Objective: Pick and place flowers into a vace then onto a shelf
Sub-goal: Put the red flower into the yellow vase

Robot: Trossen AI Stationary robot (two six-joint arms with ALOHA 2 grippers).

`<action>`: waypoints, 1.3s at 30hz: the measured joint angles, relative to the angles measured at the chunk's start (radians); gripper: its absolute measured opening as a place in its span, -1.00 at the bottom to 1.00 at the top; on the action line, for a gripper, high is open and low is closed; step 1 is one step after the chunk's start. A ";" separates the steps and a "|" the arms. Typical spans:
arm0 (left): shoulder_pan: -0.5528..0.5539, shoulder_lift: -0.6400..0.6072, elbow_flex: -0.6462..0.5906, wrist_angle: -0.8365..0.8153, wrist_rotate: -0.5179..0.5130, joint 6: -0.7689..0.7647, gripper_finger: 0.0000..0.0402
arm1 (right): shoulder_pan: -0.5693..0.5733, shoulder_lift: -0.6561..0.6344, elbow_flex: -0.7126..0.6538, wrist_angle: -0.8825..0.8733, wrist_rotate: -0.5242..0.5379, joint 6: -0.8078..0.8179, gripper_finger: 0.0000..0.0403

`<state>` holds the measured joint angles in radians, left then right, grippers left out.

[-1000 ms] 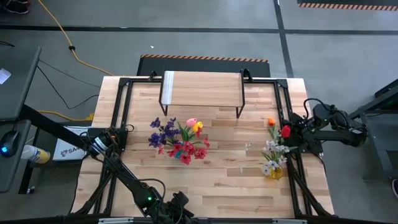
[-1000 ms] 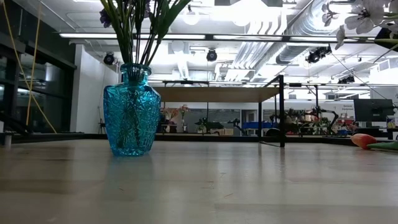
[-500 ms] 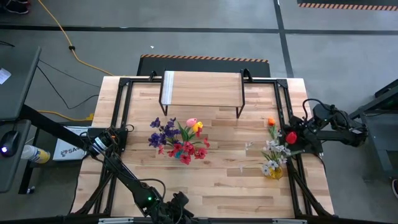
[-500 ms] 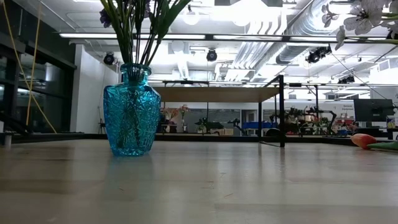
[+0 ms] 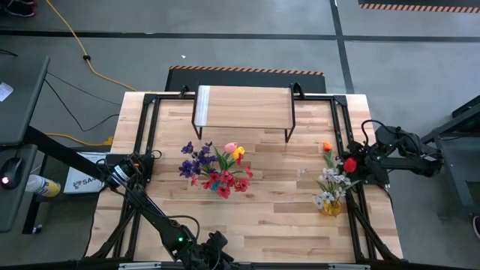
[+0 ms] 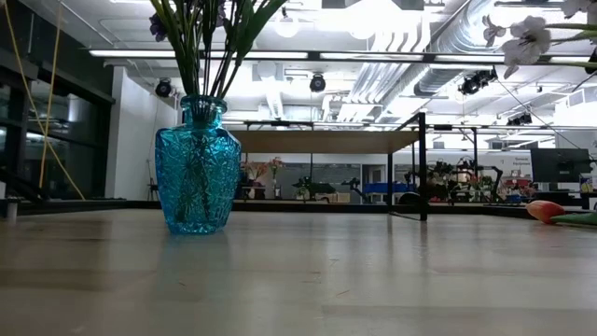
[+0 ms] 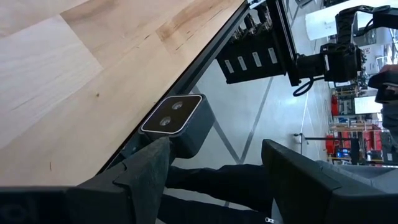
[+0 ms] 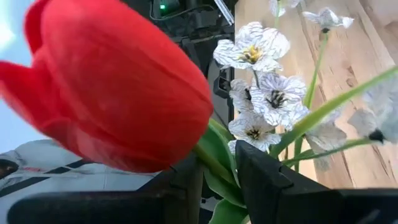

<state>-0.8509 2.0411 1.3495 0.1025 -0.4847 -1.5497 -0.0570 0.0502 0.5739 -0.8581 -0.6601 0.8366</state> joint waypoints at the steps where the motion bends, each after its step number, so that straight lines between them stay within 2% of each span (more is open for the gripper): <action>1: 0.000 0.000 0.000 0.000 0.000 0.000 0.43 | 0.000 0.000 0.000 0.000 -0.001 -0.003 -0.57; 11: 0.000 0.000 0.000 0.000 0.000 0.000 0.43 | 0.000 0.000 0.000 -0.103 -0.011 -0.005 -0.57; 25: 0.000 0.000 0.000 0.000 0.000 0.000 0.43 | 0.000 0.000 0.000 -0.103 -0.099 -0.006 -0.57; 39: 0.000 0.000 0.000 0.000 -0.001 0.000 0.43 | 0.000 0.000 0.000 -0.101 -0.103 -0.033 -0.57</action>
<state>-0.8509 2.0411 1.3495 0.1028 -0.4856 -1.5497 -0.0570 0.0500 0.5739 -0.9593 -0.7632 0.8037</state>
